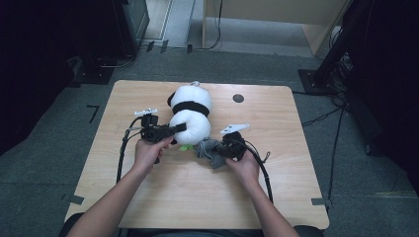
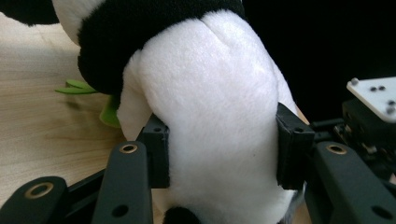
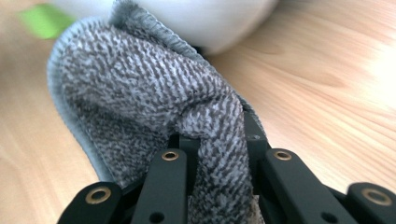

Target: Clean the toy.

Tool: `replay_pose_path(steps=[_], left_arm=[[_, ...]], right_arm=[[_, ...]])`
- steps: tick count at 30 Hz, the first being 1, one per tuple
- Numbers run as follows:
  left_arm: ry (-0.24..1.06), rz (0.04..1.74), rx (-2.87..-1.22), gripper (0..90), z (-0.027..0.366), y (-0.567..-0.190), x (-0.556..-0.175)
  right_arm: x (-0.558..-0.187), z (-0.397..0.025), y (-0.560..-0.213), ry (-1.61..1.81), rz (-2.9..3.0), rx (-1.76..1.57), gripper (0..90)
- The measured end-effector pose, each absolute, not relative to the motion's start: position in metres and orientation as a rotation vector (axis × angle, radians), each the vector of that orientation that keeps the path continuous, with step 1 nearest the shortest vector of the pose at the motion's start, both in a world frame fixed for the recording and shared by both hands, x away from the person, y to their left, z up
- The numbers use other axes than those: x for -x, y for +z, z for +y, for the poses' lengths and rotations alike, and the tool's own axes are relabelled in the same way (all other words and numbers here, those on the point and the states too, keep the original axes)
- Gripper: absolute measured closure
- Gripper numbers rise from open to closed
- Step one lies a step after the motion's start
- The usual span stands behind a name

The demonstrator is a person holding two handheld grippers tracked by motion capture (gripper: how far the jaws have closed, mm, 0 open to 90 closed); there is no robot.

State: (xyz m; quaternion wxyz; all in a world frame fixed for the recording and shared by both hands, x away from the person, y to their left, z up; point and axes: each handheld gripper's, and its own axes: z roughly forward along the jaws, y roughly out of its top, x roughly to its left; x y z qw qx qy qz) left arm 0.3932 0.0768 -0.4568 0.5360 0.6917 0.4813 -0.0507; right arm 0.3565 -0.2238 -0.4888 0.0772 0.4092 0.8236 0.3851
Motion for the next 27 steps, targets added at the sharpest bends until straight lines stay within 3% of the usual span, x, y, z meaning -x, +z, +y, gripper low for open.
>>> replay_pose_path(steps=[12, 27], left_arm=[[-0.14, 1.141, -1.645, 50.4, 0.078, -0.458, -0.393], [-0.116, 1.181, -1.566, 50.4, 0.081, -0.465, -0.393]], right_arm=[[-0.365, -0.26, -0.484, 1.194, 2.286, -1.444, 78.0], [-0.35, -0.215, -0.482, 1.222, 2.454, -1.192, 78.0]])
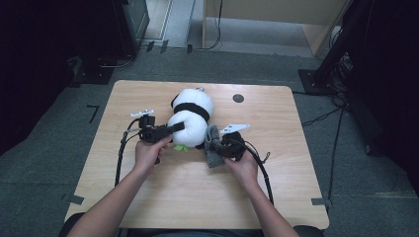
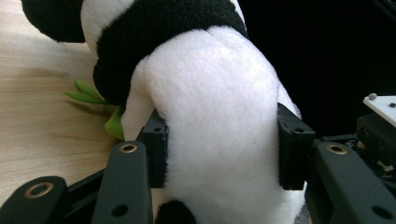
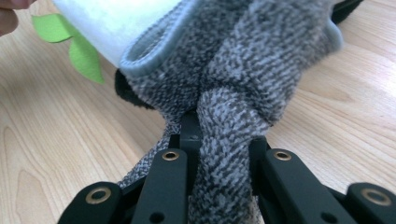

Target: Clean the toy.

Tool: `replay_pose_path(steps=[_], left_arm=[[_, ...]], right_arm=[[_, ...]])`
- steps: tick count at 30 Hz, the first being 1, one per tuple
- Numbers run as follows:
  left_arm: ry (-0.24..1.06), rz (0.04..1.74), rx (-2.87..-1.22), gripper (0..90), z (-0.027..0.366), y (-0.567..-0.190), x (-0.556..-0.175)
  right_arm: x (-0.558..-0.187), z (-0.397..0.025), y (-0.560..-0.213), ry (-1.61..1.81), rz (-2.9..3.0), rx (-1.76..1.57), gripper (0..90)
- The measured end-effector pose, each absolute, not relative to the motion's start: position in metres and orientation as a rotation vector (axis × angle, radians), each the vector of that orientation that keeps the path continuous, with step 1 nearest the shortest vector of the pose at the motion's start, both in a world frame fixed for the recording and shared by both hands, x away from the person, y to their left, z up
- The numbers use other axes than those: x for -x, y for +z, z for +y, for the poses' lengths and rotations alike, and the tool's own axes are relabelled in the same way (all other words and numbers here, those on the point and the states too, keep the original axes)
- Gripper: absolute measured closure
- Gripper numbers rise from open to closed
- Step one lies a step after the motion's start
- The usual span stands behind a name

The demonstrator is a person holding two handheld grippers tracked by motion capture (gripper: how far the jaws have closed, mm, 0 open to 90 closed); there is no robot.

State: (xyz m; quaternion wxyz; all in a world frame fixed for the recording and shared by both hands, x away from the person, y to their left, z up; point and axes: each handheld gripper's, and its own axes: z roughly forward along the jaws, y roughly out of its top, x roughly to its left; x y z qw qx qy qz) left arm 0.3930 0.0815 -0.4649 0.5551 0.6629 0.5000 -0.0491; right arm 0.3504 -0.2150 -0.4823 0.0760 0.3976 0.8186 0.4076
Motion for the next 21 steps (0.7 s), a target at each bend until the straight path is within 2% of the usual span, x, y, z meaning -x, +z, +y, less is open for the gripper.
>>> replay_pose_path(steps=[21], left_arm=[[-0.094, 1.197, -1.564, 50.3, 0.087, -0.467, -0.396]], right_arm=[[-0.335, -0.188, -0.478, 1.281, 2.556, -1.064, 78.4]])
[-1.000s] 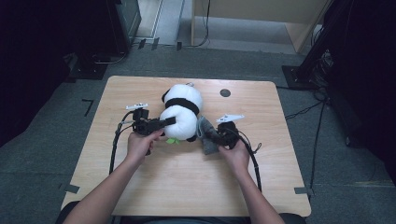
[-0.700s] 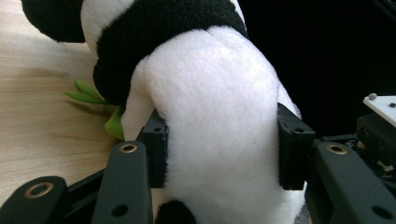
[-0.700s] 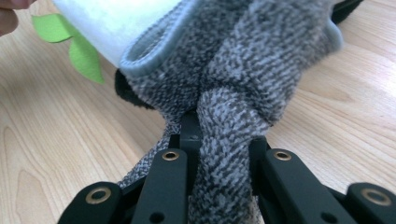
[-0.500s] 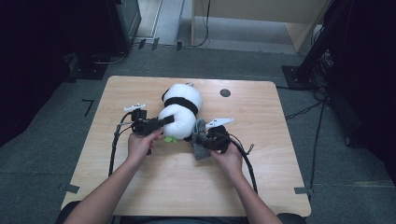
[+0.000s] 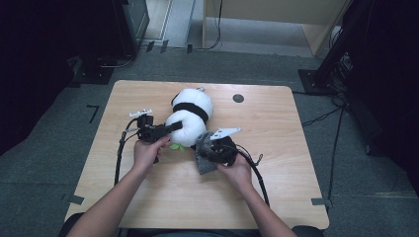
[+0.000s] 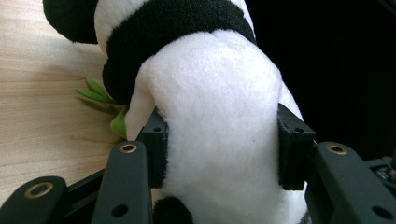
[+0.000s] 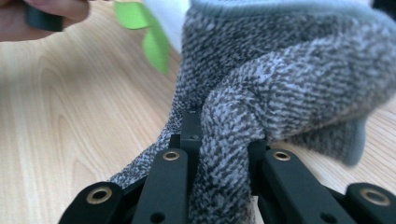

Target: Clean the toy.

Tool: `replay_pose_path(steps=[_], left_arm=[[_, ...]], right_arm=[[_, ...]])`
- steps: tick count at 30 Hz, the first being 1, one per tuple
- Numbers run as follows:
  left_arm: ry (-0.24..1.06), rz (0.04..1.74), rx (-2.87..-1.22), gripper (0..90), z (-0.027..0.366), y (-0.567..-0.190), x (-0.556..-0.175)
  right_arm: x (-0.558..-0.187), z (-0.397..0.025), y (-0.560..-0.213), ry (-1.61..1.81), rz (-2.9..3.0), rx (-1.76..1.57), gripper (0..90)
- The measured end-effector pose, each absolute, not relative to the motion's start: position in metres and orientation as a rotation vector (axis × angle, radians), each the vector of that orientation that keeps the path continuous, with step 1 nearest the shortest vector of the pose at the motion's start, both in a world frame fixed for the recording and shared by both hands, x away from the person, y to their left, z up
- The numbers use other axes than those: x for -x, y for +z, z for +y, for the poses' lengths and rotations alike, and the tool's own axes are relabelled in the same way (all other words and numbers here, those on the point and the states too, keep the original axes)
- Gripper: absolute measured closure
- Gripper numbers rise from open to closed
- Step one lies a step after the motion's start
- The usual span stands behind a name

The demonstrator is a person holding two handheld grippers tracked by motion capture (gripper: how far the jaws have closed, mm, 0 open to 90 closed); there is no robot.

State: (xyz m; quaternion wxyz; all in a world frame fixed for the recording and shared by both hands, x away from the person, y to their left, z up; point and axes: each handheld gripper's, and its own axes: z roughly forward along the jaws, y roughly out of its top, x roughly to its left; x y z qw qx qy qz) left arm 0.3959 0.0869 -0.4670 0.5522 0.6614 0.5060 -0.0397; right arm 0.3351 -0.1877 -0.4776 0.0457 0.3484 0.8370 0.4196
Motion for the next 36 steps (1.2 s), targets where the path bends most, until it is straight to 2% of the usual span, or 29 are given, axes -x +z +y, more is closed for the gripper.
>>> replay_pose_path(steps=[17, 20, 23, 36], left_arm=[[-0.085, 1.192, -1.593, 49.7, 0.076, -0.469, -0.39], [-0.126, 1.19, -1.57, 48.9, 0.071, -0.472, -0.389], [-0.099, 1.174, -1.576, 48.7, 0.067, -0.473, -0.387], [-0.068, 1.165, -1.545, 50.1, 0.082, -0.467, -0.395]], right_arm=[[-0.326, -0.155, -0.487, 1.3, 2.586, -0.953, 78.7], [-0.326, -0.15, -0.488, 1.305, 2.597, -0.929, 78.7], [-0.323, -0.143, -0.488, 1.287, 2.6, -0.903, 78.7], [-0.316, -0.137, -0.474, 1.344, 2.608, -0.79, 78.1]])
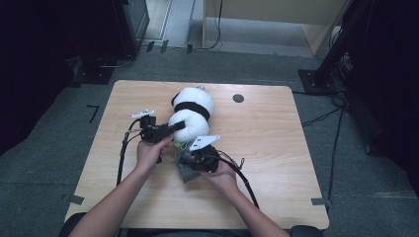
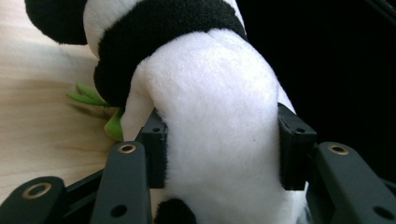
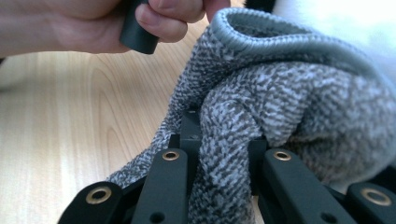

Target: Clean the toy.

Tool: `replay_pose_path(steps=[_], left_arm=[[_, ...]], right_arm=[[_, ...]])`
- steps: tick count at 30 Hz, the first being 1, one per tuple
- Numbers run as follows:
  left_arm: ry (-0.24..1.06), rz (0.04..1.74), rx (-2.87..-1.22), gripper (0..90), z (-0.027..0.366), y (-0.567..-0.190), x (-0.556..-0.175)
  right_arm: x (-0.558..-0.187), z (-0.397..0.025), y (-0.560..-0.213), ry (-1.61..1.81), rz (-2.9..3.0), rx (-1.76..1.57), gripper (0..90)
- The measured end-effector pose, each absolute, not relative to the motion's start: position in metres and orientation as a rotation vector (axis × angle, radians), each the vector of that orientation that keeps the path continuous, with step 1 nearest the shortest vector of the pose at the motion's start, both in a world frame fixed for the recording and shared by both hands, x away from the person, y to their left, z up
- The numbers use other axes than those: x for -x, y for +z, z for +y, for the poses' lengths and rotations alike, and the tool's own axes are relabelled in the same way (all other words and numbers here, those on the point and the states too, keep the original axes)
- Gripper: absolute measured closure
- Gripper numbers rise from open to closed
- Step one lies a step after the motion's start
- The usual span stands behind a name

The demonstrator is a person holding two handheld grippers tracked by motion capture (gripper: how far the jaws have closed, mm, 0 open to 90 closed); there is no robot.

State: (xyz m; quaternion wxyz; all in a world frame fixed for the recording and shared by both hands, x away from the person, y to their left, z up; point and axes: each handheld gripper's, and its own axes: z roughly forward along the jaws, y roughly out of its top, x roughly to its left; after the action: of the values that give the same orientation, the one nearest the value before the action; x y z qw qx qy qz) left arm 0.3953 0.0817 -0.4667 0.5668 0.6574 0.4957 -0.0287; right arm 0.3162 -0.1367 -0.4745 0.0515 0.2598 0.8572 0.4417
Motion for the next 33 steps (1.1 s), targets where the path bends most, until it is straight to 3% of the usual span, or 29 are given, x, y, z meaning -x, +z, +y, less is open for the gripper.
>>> replay_pose_path(steps=[19, 26, 33], left_arm=[[0.023, 1.206, -1.493, 50.7, 0.12, -0.461, -0.408], [0.01, 1.202, -1.486, 50.6, 0.146, -0.455, -0.414], [0.08, 1.227, -1.441, 50.5, 0.177, -0.456, -0.417]], right_arm=[[-0.335, -0.199, -0.45, 1.388, 2.407, -0.972, 77.4], [-0.348, -0.231, -0.451, 1.336, 2.339, -1.101, 76.9], [-0.363, -0.261, -0.459, 1.278, 2.285, -1.231, 76.8]])
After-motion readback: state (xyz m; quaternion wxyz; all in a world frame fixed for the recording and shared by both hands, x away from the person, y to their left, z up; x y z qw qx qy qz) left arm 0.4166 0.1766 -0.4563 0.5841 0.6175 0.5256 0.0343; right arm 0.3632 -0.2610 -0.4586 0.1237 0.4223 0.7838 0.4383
